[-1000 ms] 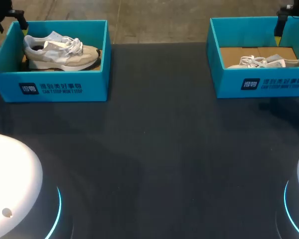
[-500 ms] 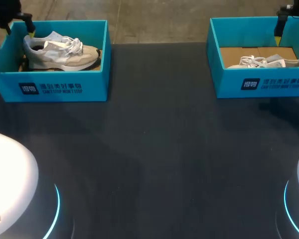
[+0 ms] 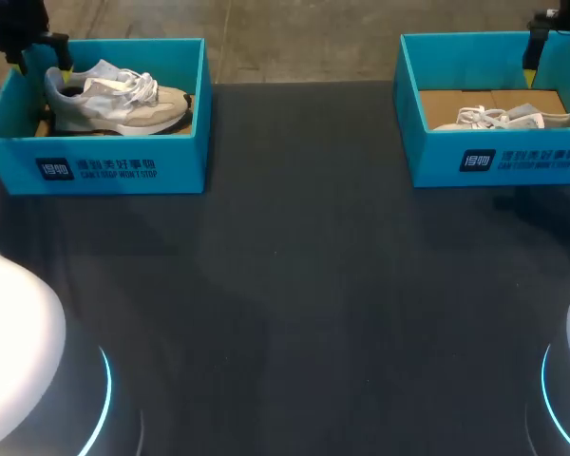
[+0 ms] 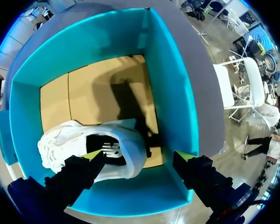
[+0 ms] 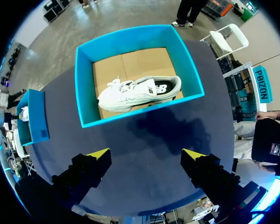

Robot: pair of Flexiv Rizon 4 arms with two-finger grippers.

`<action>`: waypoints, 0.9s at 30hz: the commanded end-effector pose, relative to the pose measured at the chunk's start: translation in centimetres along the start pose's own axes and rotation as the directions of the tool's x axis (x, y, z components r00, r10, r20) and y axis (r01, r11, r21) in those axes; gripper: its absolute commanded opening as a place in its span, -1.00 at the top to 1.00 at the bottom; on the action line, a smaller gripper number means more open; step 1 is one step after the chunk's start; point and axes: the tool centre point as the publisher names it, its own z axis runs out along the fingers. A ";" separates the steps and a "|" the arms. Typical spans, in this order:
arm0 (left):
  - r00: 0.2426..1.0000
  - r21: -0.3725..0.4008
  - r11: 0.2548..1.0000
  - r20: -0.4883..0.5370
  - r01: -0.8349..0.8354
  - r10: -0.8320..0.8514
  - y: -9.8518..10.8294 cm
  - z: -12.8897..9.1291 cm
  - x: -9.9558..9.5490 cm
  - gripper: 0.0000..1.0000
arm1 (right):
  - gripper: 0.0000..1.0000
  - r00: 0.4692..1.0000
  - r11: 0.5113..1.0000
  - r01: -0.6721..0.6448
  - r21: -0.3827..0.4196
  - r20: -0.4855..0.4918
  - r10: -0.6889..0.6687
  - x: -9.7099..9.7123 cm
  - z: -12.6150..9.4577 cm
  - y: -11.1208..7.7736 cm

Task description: Take the shoe out of the shoebox, open the shoe tongue, remove and reinsert the insole, then place the shoe into the shoebox

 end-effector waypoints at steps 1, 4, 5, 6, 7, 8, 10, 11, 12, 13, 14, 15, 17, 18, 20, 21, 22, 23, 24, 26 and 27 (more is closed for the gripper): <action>1.000 0.008 1.000 -0.007 0.009 -0.009 0.7 1.4 -0.4 -0.84 | -1.00 1.000 1.000 -0.001 -0.001 0.000 0.001 0.0 0.0 -0.1; 1.000 0.009 1.000 -0.018 0.011 -0.010 0.6 1.8 -0.7 -0.76 | -1.00 1.000 1.000 -0.001 -0.001 0.000 0.001 0.0 0.0 -0.1; 1.000 0.010 1.000 -0.019 0.011 -0.011 0.6 1.9 -0.7 -0.76 | -1.00 1.000 1.000 -0.001 -0.001 0.000 0.001 0.0 0.0 -0.1; 1.000 0.010 1.000 -0.023 0.013 -0.013 0.6 2.0 -0.8 -0.73 | -1.00 1.000 1.000 -0.001 -0.001 0.000 0.001 0.0 0.0 -0.1; 1.000 0.011 1.000 -0.025 0.015 -0.015 0.6 2.2 -0.8 -0.72 | -1.00 1.000 1.000 -0.001 -0.001 0.000 0.001 0.0 0.0 -0.1; 1.000 0.013 1.000 -0.026 0.017 -0.016 0.6 2.3 -0.8 -0.70 | -1.00 1.000 1.000 -0.001 -0.001 0.000 0.001 0.0 0.0 -0.1; 0.999 0.017 1.000 -0.029 0.020 -0.019 0.7 2.7 -0.7 -0.69 | -1.00 1.000 1.000 -0.001 -0.001 0.000 0.001 0.0 0.0 -0.1; 0.999 0.020 1.000 -0.030 0.021 -0.021 0.7 2.8 -0.6 -0.70 | -1.00 1.000 1.000 -0.001 -0.001 0.000 0.001 0.0 0.0 -0.1; 0.999 0.022 0.999 -0.034 0.024 -0.023 0.6 3.0 -0.5 -0.70 | -1.00 1.000 1.000 -0.001 -0.001 0.000 0.001 0.0 0.0 -0.1; 0.999 0.022 0.999 -0.038 0.025 -0.024 0.6 3.3 -0.5 -0.69 | -1.00 1.000 1.000 -0.001 -0.001 0.000 0.001 0.0 0.0 -0.1; 0.999 0.025 0.999 -0.042 0.027 -0.026 0.6 3.4 -0.4 -0.69 | -1.00 1.000 1.000 -0.001 -0.001 0.000 0.001 0.0 0.0 -0.1; 0.999 0.029 0.999 -0.045 0.032 -0.030 0.7 3.6 -0.4 -0.68 | -1.00 1.000 1.000 -0.001 -0.001 0.000 0.001 0.0 0.0 -0.1; 0.998 0.033 0.999 -0.046 0.037 -0.036 0.7 3.8 -0.3 -0.66 | -1.00 1.000 1.000 -0.001 -0.001 0.000 0.001 0.0 0.0 -0.1; 0.998 0.035 0.999 -0.047 0.041 -0.039 0.8 4.0 -0.3 -0.68 | -1.00 1.000 1.000 -0.001 -0.001 0.000 0.001 0.0 0.0 -0.1; 0.998 0.036 0.998 -0.052 0.050 -0.048 0.8 4.3 -0.3 -0.71 | -1.00 1.000 1.000 -0.001 -0.001 0.000 0.001 0.0 0.0 -0.1; 0.997 0.037 0.998 -0.052 0.051 -0.049 0.8 4.4 -0.3 -0.70 | -1.00 1.000 1.000 -0.001 -0.001 0.000 0.001 0.0 0.0 -0.1; 0.997 0.037 0.998 -0.052 0.053 -0.051 0.9 4.7 -0.4 -0.70 | -1.00 1.000 1.000 -0.001 -0.001 0.000 0.001 0.0 0.0 -0.1; 0.997 0.038 0.998 -0.053 0.055 -0.053 1.0 4.8 -0.4 -0.69 | -1.00 1.000 1.000 -0.001 -0.001 0.000 0.001 0.0 0.0 -0.1; 0.997 0.037 0.997 -0.054 0.060 -0.058 1.0 5.0 -0.4 -0.69 | -1.00 1.000 1.000 -0.001 -0.001 0.000 0.001 0.0 0.0 -0.1; 0.996 0.041 0.997 -0.050 0.069 -0.067 1.1 5.3 -0.4 -0.65 | -1.00 1.000 1.000 -0.001 -0.001 0.000 0.001 0.0 0.0 -0.1; 0.996 0.040 0.996 -0.053 0.074 -0.071 1.2 5.4 -0.3 -0.62 | -1.00 1.000 1.000 -0.001 -0.001 0.000 0.001 0.0 0.0 -0.1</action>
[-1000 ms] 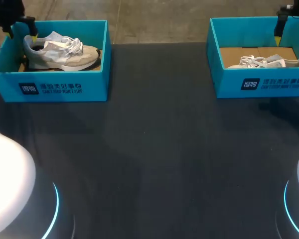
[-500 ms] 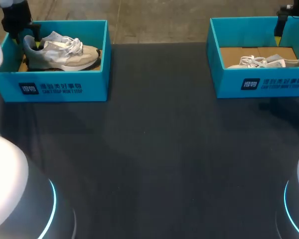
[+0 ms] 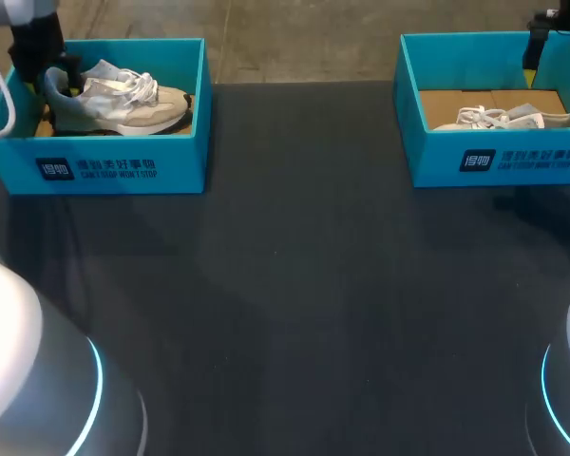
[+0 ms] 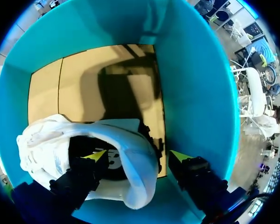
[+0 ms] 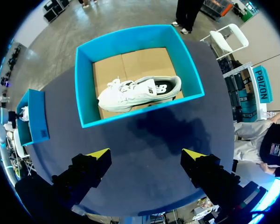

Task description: Take the shoe out of the shoebox, open the shoe tongue, remove and reinsert the insole, then place the shoe into the shoebox

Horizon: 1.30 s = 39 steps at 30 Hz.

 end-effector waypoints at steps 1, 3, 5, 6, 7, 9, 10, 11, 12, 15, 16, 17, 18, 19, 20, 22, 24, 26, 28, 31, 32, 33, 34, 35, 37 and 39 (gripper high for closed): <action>1.000 0.012 1.000 -0.003 0.010 -0.010 1.1 1.0 0.1 -0.58 | -1.00 1.000 1.000 -0.001 -0.001 0.000 0.001 0.0 0.0 -0.1; 1.000 0.015 1.000 -0.006 0.015 -0.015 1.1 1.4 0.2 -0.56 | -1.00 1.000 1.000 -0.001 -0.001 0.000 0.001 0.0 0.0 -0.1; 1.000 0.020 1.000 -0.012 0.017 -0.017 1.1 1.8 0.3 -0.56 | -1.00 1.000 1.000 -0.001 -0.001 0.000 0.001 0.0 0.0 -0.1; 1.000 0.022 1.000 -0.013 0.018 -0.018 1.1 2.0 0.3 -0.55 | -1.00 1.000 1.000 -0.001 -0.001 0.000 0.001 0.0 0.0 -0.1; 1.000 0.025 0.999 -0.017 0.020 -0.019 1.0 2.2 0.3 -0.55 | -1.00 1.000 1.000 -0.001 -0.001 0.000 0.001 0.0 0.0 -0.1; 0.999 0.027 0.999 -0.022 0.025 -0.024 1.0 2.5 0.3 -0.47 | -1.00 1.000 1.000 -0.001 -0.001 0.000 0.001 0.0 0.0 -0.1; 0.999 0.028 0.999 -0.023 0.026 -0.026 1.0 2.6 0.3 -0.36 | -1.00 1.000 1.000 -0.001 -0.001 0.000 0.001 0.0 0.0 -0.1; 0.999 0.029 0.999 -0.024 0.028 -0.027 1.0 2.7 0.3 -0.22 | -1.00 1.000 1.000 -0.001 -0.001 0.000 0.001 0.0 0.0 -0.1; 0.999 0.028 0.999 -0.027 0.030 -0.029 1.0 2.7 0.3 -0.09 | -1.00 1.000 1.000 -0.001 -0.001 0.000 0.001 0.0 0.0 -0.1; 0.999 0.025 0.999 -0.033 0.034 -0.033 0.9 2.8 0.3 0.08 | -1.00 1.000 1.000 -0.001 -0.001 0.000 0.001 0.0 0.0 -0.1; 0.999 0.025 0.999 -0.034 0.036 -0.036 0.9 2.9 0.3 0.21 | -1.00 1.000 1.000 -0.001 -0.001 0.000 0.001 0.0 0.0 -0.1; 0.999 0.026 0.999 -0.034 0.039 -0.038 0.9 2.9 0.4 0.48 | -1.00 1.000 1.000 -0.001 -0.001 0.000 0.001 0.0 0.0 -0.1; 0.999 0.026 0.999 -0.034 0.040 -0.040 0.8 2.8 0.4 0.91 | -1.00 1.000 1.000 -0.001 -0.001 0.000 0.001 0.0 0.0 -0.1; 0.999 0.026 0.999 -0.033 0.041 -0.040 0.7 2.8 0.5 1.00 | -1.00 1.000 1.000 -0.001 -0.001 0.000 0.001 0.0 0.0 -0.1; 0.999 0.026 0.999 -0.033 0.042 -0.041 0.6 2.7 0.5 1.00 | -1.00 1.000 1.000 -0.001 -0.001 0.000 0.001 0.0 0.0 -0.1; 0.999 0.024 0.999 -0.030 0.043 -0.043 0.3 2.4 0.6 1.00 | -1.00 1.000 1.000 -0.001 -0.001 0.000 0.001 0.0 0.0 -0.1; 0.999 0.022 0.999 -0.027 0.046 -0.046 0.1 2.2 0.7 1.00 | -1.00 1.000 1.000 -0.001 -0.001 0.000 0.001 0.0 0.0 -0.1; 0.998 0.017 0.999 -0.025 0.052 -0.051 -0.1 1.9 0.8 1.00 | -1.00 1.000 1.000 -0.001 -0.001 0.000 0.001 0.0 0.0 -0.1; 0.998 0.014 0.998 -0.019 0.058 -0.058 -0.2 1.5 1.0 1.00 | -1.00 1.000 1.000 -0.001 -0.001 0.000 0.001 0.0 0.0 -0.1; 0.998 0.002 0.998 -0.009 0.067 -0.067 -0.5 0.5 1.3 1.00 | -1.00 1.000 1.000 -0.001 -0.001 0.000 0.001 0.0 0.0 -0.1; 0.998 -0.003 0.998 -0.006 0.069 -0.069 -0.6 0.1 1.4 1.00 | -1.00 1.000 1.000 -0.001 -0.001 0.000 0.001 0.0 0.0 -0.1; 0.998 -0.006 0.998 -0.002 0.070 -0.070 -0.7 -0.4 1.5 1.00 | -1.00 1.000 1.000 -0.001 -0.001 0.000 0.001 0.0 0.0 -0.1; 0.997 -0.011 0.997 0.002 0.073 -0.073 -0.9 -0.9 1.7 1.00 | -1.00 1.000 1.000 -0.001 -0.001 0.000 0.001 0.0 0.0 -0.1; 0.997 -0.018 0.997 0.004 0.075 -0.075 -1.0 -1.4 1.8 1.00 | -1.00 1.000 1.000 -0.001 -0.001 0.000 0.001 0.0 0.0 -0.1; 0.997 -0.034 0.996 0.006 0.080 -0.080 -1.5 -2.6 2.0 1.00 | -1.00 1.000 1.000 -0.001 -0.001 0.000 0.001 0.0 0.0 -0.1; 0.996 -0.038 0.996 0.012 0.084 -0.083 -1.9 -3.9 2.3 1.00 | -1.00 1.000 1.000 -0.001 -0.001 0.000 0.001 0.0 0.0 -0.1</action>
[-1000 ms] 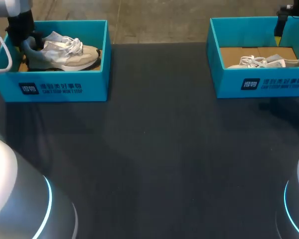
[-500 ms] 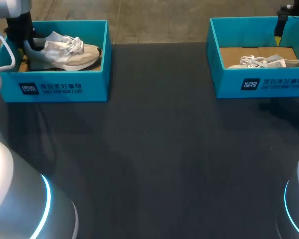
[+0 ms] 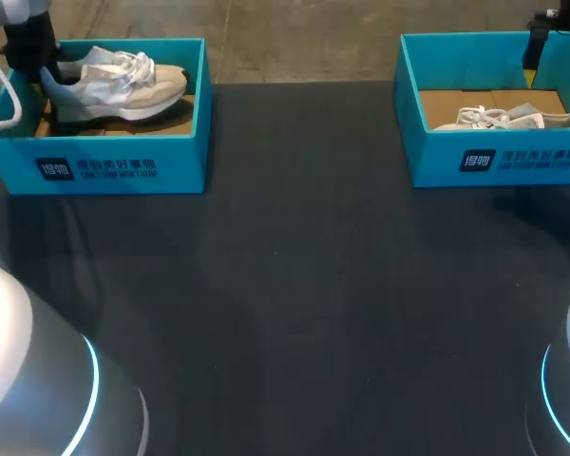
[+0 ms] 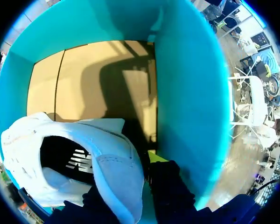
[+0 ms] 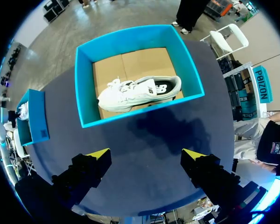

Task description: Take the shoe out of the shoebox, open the shoe tongue, remove and reinsert the insole, then place the shoe into the shoebox

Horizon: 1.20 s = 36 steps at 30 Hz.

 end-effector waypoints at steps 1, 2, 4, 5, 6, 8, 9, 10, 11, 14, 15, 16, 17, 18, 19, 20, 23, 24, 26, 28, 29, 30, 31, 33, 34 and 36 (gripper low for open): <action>1.000 -0.037 0.999 0.004 0.004 -0.004 -2.7 -4.0 0.4 1.00 | -1.00 1.000 1.000 -0.002 -0.001 0.000 0.002 0.0 0.0 -0.1; 1.000 -0.039 0.999 0.003 0.007 -0.006 -2.8 -4.6 0.5 1.00 | -1.00 1.000 1.000 -0.002 -0.001 0.000 0.002 0.0 0.0 -0.1; 1.000 -0.050 0.999 -0.002 0.015 -0.015 -3.3 -5.9 0.5 1.00 | -1.00 1.000 1.000 -0.002 -0.001 0.000 0.002 0.0 0.0 -0.1; 1.000 -0.061 0.998 -0.007 0.018 -0.018 -3.6 -6.5 0.6 1.00 | -1.00 1.000 1.000 -0.002 -0.001 0.000 0.002 0.0 0.0 -0.1; 1.000 -0.062 0.998 -0.008 0.020 -0.020 -4.0 -7.3 0.6 1.00 | -1.00 1.000 1.000 -0.002 -0.001 0.000 0.002 0.0 0.0 -0.1; 0.999 -0.074 0.997 -0.018 0.037 -0.038 -4.7 -8.7 0.6 1.00 | -1.00 1.000 1.000 -0.002 -0.001 0.000 0.002 0.0 0.0 -0.1; 0.999 -0.077 0.996 -0.021 0.040 -0.042 -5.1 -9.4 0.6 1.00 | -1.00 1.000 1.000 -0.002 -0.001 0.000 0.002 0.0 0.0 -0.1; 0.999 -0.090 0.995 -0.026 0.043 -0.046 -5.6 -10.1 0.6 1.00 | -1.00 1.000 1.000 -0.002 -0.001 0.000 0.002 0.0 0.0 -0.1; 0.998 -0.097 0.994 -0.030 0.050 -0.053 -6.1 -10.8 0.6 1.00 | -1.00 1.000 1.000 -0.002 -0.001 0.000 0.002 0.0 0.0 -0.1; 0.997 -0.112 0.991 -0.031 0.073 -0.077 -7.9 -12.9 0.5 1.00 | -1.00 1.000 1.000 -0.002 -0.001 0.000 0.002 0.0 0.0 -0.1; 0.996 -0.117 0.990 -0.031 0.077 -0.082 -8.5 -13.6 0.5 1.00 | -1.00 1.000 1.000 -0.002 -0.001 0.000 0.002 0.0 0.0 -0.1; 0.995 -0.118 0.989 -0.028 0.090 -0.094 -9.0 -14.2 0.4 1.00 | -1.00 1.000 1.000 -0.002 -0.001 0.000 0.002 0.0 0.0 -0.1; 0.994 -0.126 0.987 -0.031 0.100 -0.105 -9.7 -14.8 0.3 1.00 | -1.00 1.000 1.000 -0.002 -0.001 0.000 0.002 0.0 0.0 -0.1; 0.993 -0.140 0.984 -0.037 0.110 -0.116 -10.3 -15.3 0.2 1.00 | -1.00 1.000 1.000 -0.002 -0.001 0.000 0.002 0.0 0.0 -0.1; 0.992 -0.141 0.984 -0.037 0.111 -0.117 -11.1 -15.9 0.1 1.00 | -1.00 1.000 1.000 -0.002 -0.001 0.000 0.002 0.0 0.0 -0.1; 0.992 -0.144 0.983 -0.038 0.115 -0.121 -11.8 -16.5 -0.1 1.00 | -1.00 1.000 1.000 -0.002 -0.001 0.000 0.002 0.0 0.0 -0.1; 0.991 -0.178 0.977 -0.041 0.121 -0.130 -14.3 -18.2 -0.7 1.00 | -1.00 1.000 1.000 -0.002 -0.001 0.000 0.002 0.0 0.0 -0.1; 0.992 -0.182 0.977 -0.036 0.113 -0.121 -15.2 -18.8 -0.9 1.00 | -1.00 1.000 1.000 -0.002 -0.001 0.000 0.002 0.0 0.0 -0.1; 0.993 -0.188 0.976 -0.031 0.109 -0.117 -16.9 -19.6 -1.3 1.00 | -1.00 1.000 1.000 -0.002 -0.001 0.000 0.002 0.0 0.0 -0.1; 0.995 -0.194 0.977 -0.023 0.089 -0.096 -18.8 -20.3 -2.1 1.00 | -1.00 1.000 1.000 -0.002 -0.001 0.000 0.002 0.0 0.0 -0.1; 0.995 -0.200 0.976 -0.023 0.086 -0.092 -19.7 -20.5 -2.5 1.00 | -1.00 1.000 1.000 -0.002 -0.001 0.000 0.002 0.0 0.0 -0.1; 0.996 -0.200 0.977 -0.019 0.076 -0.082 -20.7 -20.6 -3.1 1.00 | -1.00 1.000 1.000 -0.002 -0.001 0.000 0.002 0.0 0.0 -0.1; 0.997 -0.200 0.977 -0.019 0.073 -0.079 -21.6 -20.7 -3.6 1.00 | -1.00 1.000 1.000 -0.002 -0.001 0.000 0.002 0.0 0.0 -0.1; 0.997 -0.205 0.976 -0.022 0.065 -0.071 -23.5 -20.7 -4.8 1.00 | -1.00 1.000 1.000 -0.002 -0.001 0.000 0.002 0.0 0.0 -0.1; 0.997 -0.210 0.976 -0.026 0.059 -0.066 -24.3 -20.7 -5.3 1.00 | -1.00 1.000 1.000 -0.002 -0.001 0.000 0.002 0.0 0.0 -0.1; 0.998 -0.207 0.977 -0.028 0.054 -0.061 -25.9 -20.7 -6.4 1.00 | -1.00 1.000 1.000 -0.002 -0.001 0.000 0.002 0.0 0.0 -0.1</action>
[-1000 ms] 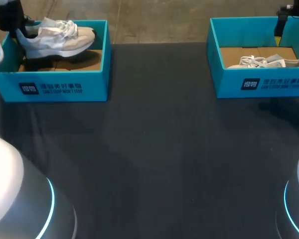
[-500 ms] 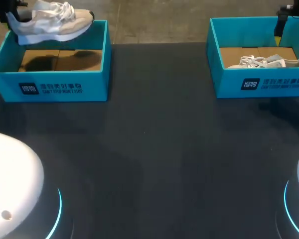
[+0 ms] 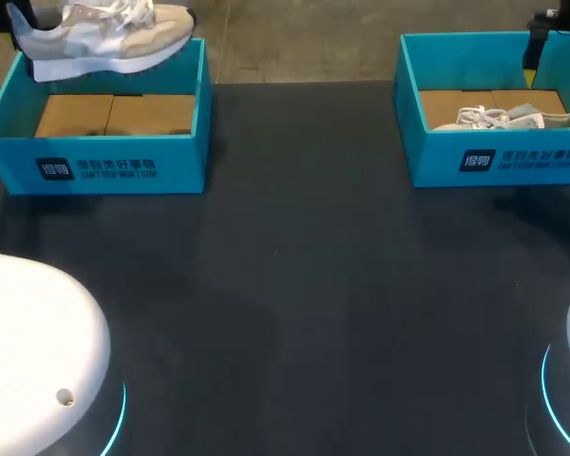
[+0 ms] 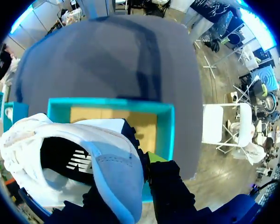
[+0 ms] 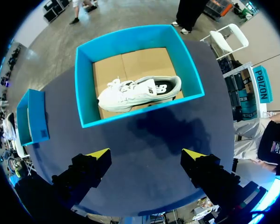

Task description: Take the shoe out of the shoebox, open the shoe tongue, remove and reinsert the insole, then place the shoe into the shoebox

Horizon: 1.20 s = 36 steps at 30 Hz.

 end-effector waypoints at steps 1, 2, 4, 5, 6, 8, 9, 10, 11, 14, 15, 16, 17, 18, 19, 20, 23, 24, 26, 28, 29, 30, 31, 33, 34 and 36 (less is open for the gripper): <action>1.000 -0.292 0.956 -0.030 -0.003 -0.006 -13.1 -0.1 -2.2 1.00 | -1.00 1.000 1.000 -0.002 -0.001 0.000 0.002 0.0 0.0 -0.1; 0.999 -0.293 0.956 -0.034 -0.005 -0.005 -14.2 0.0 -2.9 1.00 | -1.00 1.000 1.000 -0.002 -0.001 0.000 0.002 0.0 0.0 -0.1; 0.999 -0.295 0.955 -0.040 -0.012 0.001 -15.5 0.1 -3.7 1.00 | -1.00 1.000 1.000 -0.002 -0.001 0.000 0.002 0.0 0.0 -0.1; 0.999 -0.302 0.953 -0.048 -0.016 0.002 -16.3 0.3 -4.2 1.00 | -1.00 1.000 1.000 -0.002 -0.001 0.000 0.002 0.0 0.0 -0.1; 0.999 -0.306 0.952 -0.053 -0.019 0.003 -17.3 0.5 -4.7 1.00 | -1.00 1.000 1.000 -0.002 -0.001 0.000 0.002 0.0 0.0 -0.1; 0.998 -0.312 0.950 -0.060 -0.025 0.006 -18.9 0.9 -5.6 1.00 | -1.00 1.000 1.000 -0.002 -0.001 0.000 0.002 0.0 0.0 -0.1; 0.998 -0.313 0.950 -0.061 -0.025 0.006 -19.4 1.1 -5.9 1.00 | -1.00 1.000 1.000 -0.002 -0.001 0.000 0.002 0.0 0.0 -0.1; 0.998 -0.313 0.949 -0.062 -0.026 0.007 -20.1 1.2 -6.3 1.00 | -1.00 1.000 1.000 -0.002 -0.001 0.000 0.002 0.0 0.0 -0.1; 0.998 -0.317 0.948 -0.064 -0.028 0.008 -20.8 1.4 -6.8 1.00 | -1.00 1.000 1.000 -0.002 -0.001 0.000 0.002 0.0 0.0 -0.1; 0.998 -0.325 0.945 -0.067 -0.039 0.018 -23.1 1.9 -8.1 1.00 | -1.00 1.000 1.000 -0.002 -0.001 0.000 0.002 0.0 0.0 -0.1; 0.998 -0.332 0.942 -0.067 -0.042 0.021 -24.0 2.2 -8.7 1.00 | -1.00 1.000 1.000 -0.002 -0.001 0.000 0.002 0.0 0.0 -0.1; 0.998 -0.335 0.941 -0.066 -0.042 0.021 -24.5 2.3 -9.0 1.00 | -1.00 1.000 1.000 -0.002 -0.001 0.000 0.002 0.0 0.0 -0.1; 0.997 -0.344 0.938 -0.067 -0.047 0.025 -25.4 2.5 -9.7 1.00 | -1.00 1.000 1.000 -0.002 -0.001 0.000 0.002 0.0 0.0 -0.1; 0.997 -0.348 0.936 -0.068 -0.048 0.026 -25.9 2.6 -10.0 1.00 | -1.00 1.000 1.000 -0.002 -0.001 0.000 0.002 0.0 0.0 -0.1; 0.997 -0.350 0.935 -0.068 -0.051 0.029 -26.5 2.7 -10.5 1.00 | -1.00 1.000 1.000 -0.002 -0.001 0.000 0.002 0.0 0.0 -0.1; 0.997 -0.345 0.937 -0.066 -0.055 0.035 -27.2 2.8 -11.0 1.00 | -1.00 1.000 1.000 -0.002 -0.001 0.000 0.002 0.0 0.0 -0.1; 0.997 -0.368 0.928 -0.071 -0.062 0.038 -29.2 3.4 -12.7 1.00 | -1.00 1.000 1.000 -0.002 -0.001 0.000 0.002 0.0 0.0 -0.1; 0.997 -0.366 0.928 -0.071 -0.067 0.043 -29.8 3.6 -13.1 1.00 | -1.00 1.000 1.000 -0.002 -0.001 0.000 0.002 0.0 0.0 -0.1; 0.996 -0.366 0.928 -0.074 -0.074 0.050 -30.8 4.1 -14.0 1.00 | -1.00 1.000 1.000 -0.002 -0.001 0.000 0.002 0.0 0.0 -0.1; 0.995 -0.351 0.933 -0.076 -0.082 0.059 -31.5 4.7 -14.7 1.00 | -1.00 1.000 1.000 -0.002 -0.001 0.000 0.002 0.0 0.0 -0.1; 0.995 -0.350 0.933 -0.076 -0.083 0.060 -32.0 5.0 -15.2 1.00 | -1.00 1.000 1.000 -0.002 -0.001 0.000 0.002 0.0 0.0 -0.1; 0.995 -0.355 0.931 -0.078 -0.082 0.058 -32.4 5.4 -15.7 1.00 | -1.00 1.000 1.000 -0.002 -0.001 0.000 0.002 0.0 0.0 -0.1; 0.995 -0.333 0.938 -0.066 -0.096 0.079 -32.9 5.9 -16.3 1.00 | -1.00 1.000 1.000 -0.002 -0.001 0.000 0.002 0.0 0.0 -0.1; 0.995 -0.336 0.937 -0.066 -0.096 0.079 -33.4 6.6 -17.2 1.00 | -1.00 1.000 1.000 -0.002 -0.001 0.000 0.002 0.0 0.0 -0.1; 0.995 -0.337 0.937 -0.066 -0.097 0.079 -33.6 6.8 -17.5 1.00 | -1.00 1.000 1.000 -0.002 -0.001 0.000 0.002 0.0 0.0 -0.1; 0.995 -0.347 0.933 -0.065 -0.096 0.078 -33.9 7.8 -18.6 1.00 | -1.00 1.000 1.000 -0.002 -0.001 0.000 0.002 0.0 0.0 -0.1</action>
